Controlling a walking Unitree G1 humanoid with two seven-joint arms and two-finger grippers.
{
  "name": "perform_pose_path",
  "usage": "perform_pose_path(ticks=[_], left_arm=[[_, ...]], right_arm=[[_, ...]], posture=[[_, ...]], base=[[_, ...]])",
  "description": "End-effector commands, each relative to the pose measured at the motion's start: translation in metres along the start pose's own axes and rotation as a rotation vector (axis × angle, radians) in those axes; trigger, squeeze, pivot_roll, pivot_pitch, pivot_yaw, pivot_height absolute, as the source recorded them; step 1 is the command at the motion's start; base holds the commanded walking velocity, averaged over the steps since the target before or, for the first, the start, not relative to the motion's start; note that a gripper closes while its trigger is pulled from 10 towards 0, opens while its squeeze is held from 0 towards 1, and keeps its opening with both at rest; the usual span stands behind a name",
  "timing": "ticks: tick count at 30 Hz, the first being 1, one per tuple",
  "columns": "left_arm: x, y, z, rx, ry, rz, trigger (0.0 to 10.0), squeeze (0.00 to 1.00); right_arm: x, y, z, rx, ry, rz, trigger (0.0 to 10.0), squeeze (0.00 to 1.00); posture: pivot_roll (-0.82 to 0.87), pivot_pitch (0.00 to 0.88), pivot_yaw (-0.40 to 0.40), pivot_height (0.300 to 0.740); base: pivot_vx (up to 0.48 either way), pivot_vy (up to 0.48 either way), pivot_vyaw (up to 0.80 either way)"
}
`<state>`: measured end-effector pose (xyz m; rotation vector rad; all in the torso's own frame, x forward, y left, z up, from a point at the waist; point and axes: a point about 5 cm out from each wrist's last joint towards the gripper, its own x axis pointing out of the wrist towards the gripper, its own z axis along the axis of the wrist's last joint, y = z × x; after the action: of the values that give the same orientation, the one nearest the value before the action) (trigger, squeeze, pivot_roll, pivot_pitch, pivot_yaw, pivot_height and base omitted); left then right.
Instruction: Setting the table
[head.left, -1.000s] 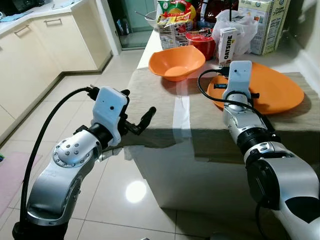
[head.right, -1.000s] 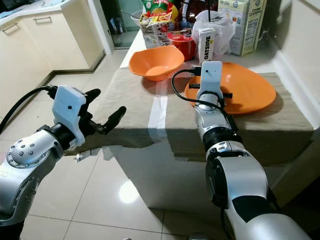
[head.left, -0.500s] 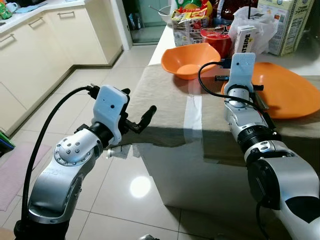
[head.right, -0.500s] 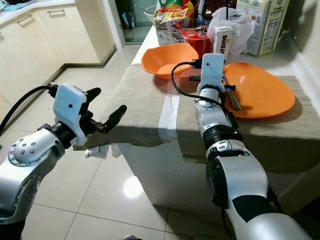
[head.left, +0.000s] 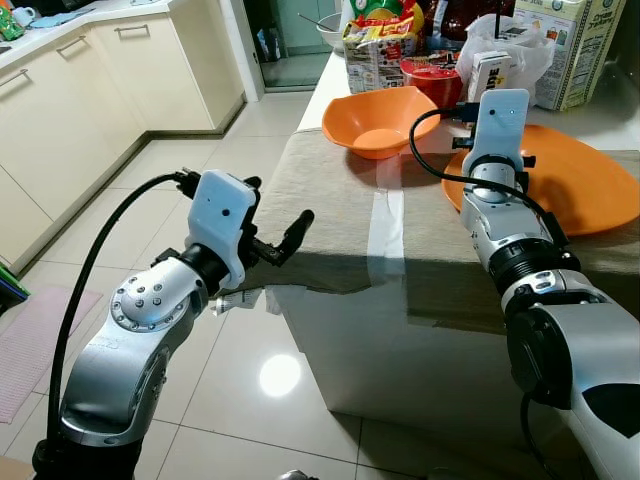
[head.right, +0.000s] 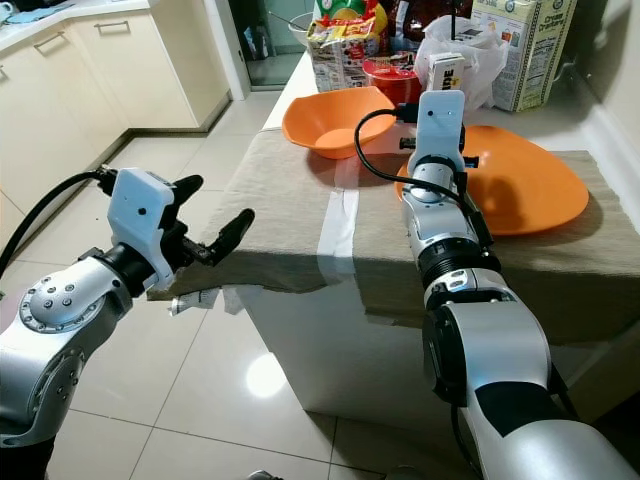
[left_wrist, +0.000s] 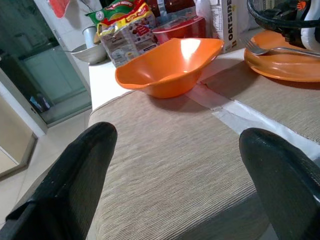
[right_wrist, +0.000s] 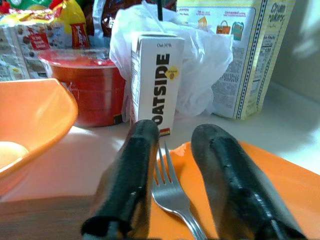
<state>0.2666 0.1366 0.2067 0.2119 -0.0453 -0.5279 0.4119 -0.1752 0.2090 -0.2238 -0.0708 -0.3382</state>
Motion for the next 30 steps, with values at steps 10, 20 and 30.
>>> perform_pose_path(ticks=[10, 20, 30], left_arm=[[0.002, 0.004, -0.001, 0.017, 0.001, 0.021, 10.0, 0.00], [0.004, 0.004, -0.001, 0.004, -0.007, 0.024, 10.0, 0.00], [0.005, 0.003, -0.002, -0.019, -0.017, 0.051, 10.0, 0.00]], right_arm=[[0.006, -0.003, 0.024, 0.014, -0.079, -0.020, 10.0, 1.00], [0.008, -0.009, 0.025, 0.011, -0.080, -0.041, 10.0, 1.00], [0.008, -0.005, 0.020, -0.037, -0.042, -0.012, 10.0, 1.00]], posture=[[-0.08, 0.000, 0.170, 0.735], [-0.08, 0.000, 0.170, 0.735], [-0.08, 0.000, 0.166, 0.735]], base=[[0.000, 0.000, 0.00], [0.000, 0.000, 0.00], [0.000, -0.209, 0.00]])
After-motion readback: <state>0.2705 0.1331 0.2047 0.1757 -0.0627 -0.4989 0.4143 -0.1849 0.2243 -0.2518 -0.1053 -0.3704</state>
